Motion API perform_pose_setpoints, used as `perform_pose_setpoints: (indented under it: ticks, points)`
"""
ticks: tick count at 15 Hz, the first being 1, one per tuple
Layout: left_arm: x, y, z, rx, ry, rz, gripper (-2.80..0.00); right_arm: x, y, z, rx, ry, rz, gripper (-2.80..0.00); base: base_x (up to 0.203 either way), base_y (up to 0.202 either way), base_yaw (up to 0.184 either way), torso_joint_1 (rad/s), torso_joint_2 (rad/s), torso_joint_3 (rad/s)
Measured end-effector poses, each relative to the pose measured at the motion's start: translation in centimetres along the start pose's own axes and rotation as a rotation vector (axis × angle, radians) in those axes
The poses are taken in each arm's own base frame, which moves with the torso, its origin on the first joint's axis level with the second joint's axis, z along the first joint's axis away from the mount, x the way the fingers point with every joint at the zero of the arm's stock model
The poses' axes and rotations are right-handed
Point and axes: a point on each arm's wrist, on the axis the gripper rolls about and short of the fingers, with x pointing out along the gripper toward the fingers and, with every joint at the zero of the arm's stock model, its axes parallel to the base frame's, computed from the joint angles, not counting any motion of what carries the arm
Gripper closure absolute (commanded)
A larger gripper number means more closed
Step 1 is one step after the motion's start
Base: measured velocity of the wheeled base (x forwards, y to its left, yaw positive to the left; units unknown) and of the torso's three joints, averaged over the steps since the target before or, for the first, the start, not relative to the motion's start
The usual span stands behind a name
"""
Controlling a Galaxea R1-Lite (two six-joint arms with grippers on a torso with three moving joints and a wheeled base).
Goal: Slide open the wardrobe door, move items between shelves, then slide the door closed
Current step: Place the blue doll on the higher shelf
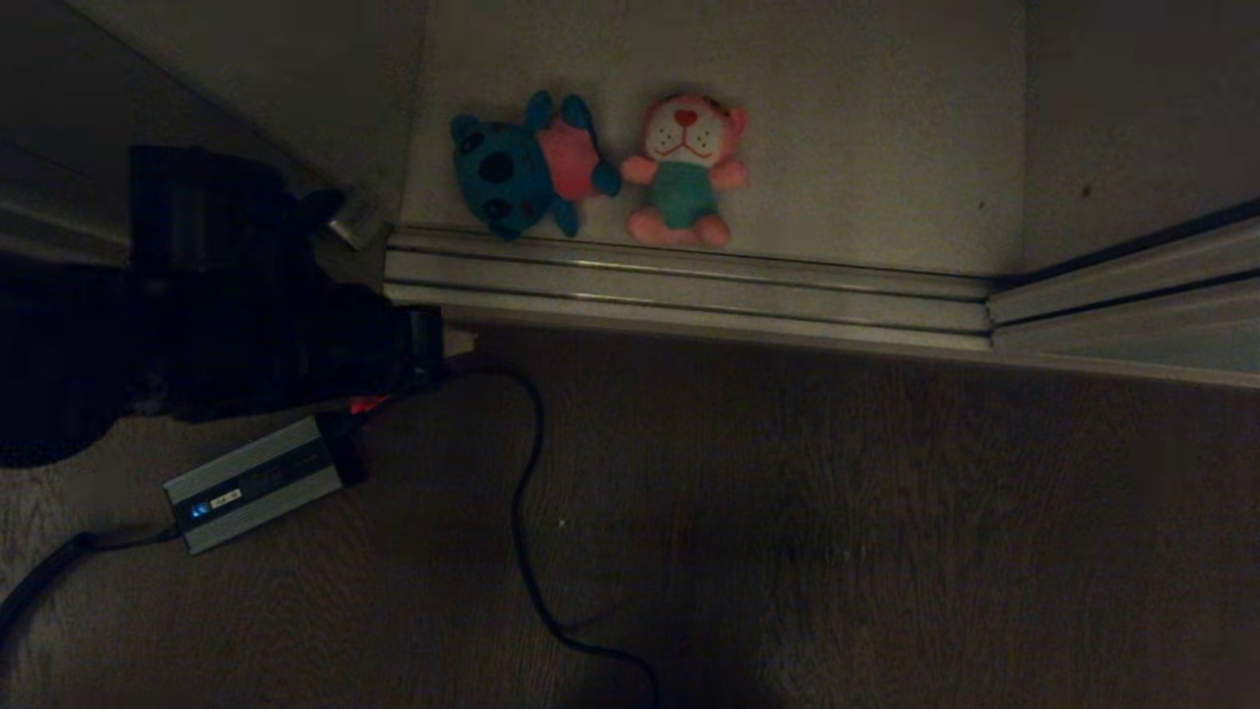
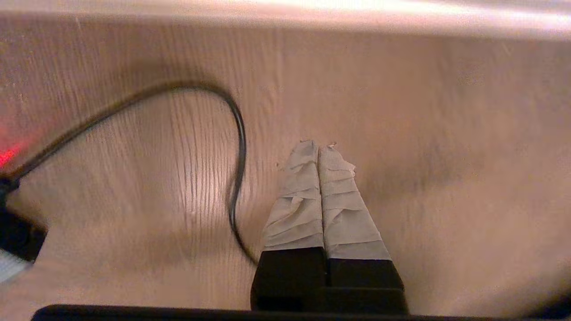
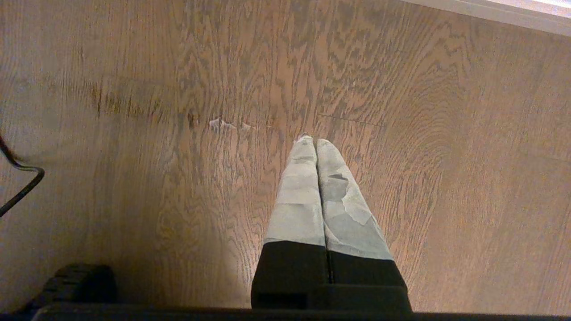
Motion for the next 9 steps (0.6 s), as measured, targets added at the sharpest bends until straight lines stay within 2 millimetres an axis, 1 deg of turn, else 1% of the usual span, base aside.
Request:
perform_pose_setpoints:
  ticks: [2, 4, 6, 9]
  points:
    - [1.9, -0.2, 1.0, -0.029, -0.029, 0.034, -2.8, 0.0, 0.0, 0.0, 0.0, 0.0, 0.0, 0.0, 0.0, 0.0, 0.0, 0.0, 0.0, 0.0]
    - [3.4, -0.7, 2.2, -0.068, -0.063, 0.027, -2.8, 0.0, 0.0, 0.0, 0.0, 0.0, 0.001, 0.0, 0.0, 0.0, 0.0, 0.0, 0.0, 0.0]
    - [4.9, -1.3, 2.8, -0.081, -0.086, 0.011, -2.8, 0.0, 0.0, 0.0, 0.0, 0.0, 0.0, 0.0, 0.0, 0.0, 0.0, 0.0, 0.0, 0.0]
    - [7.2, -1.8, 3.8, -0.114, -0.174, -0.005, -2.8, 0.0, 0.0, 0.0, 0.0, 0.0, 0.0, 0.0, 0.0, 0.0, 0.0, 0.0, 0.0, 0.0]
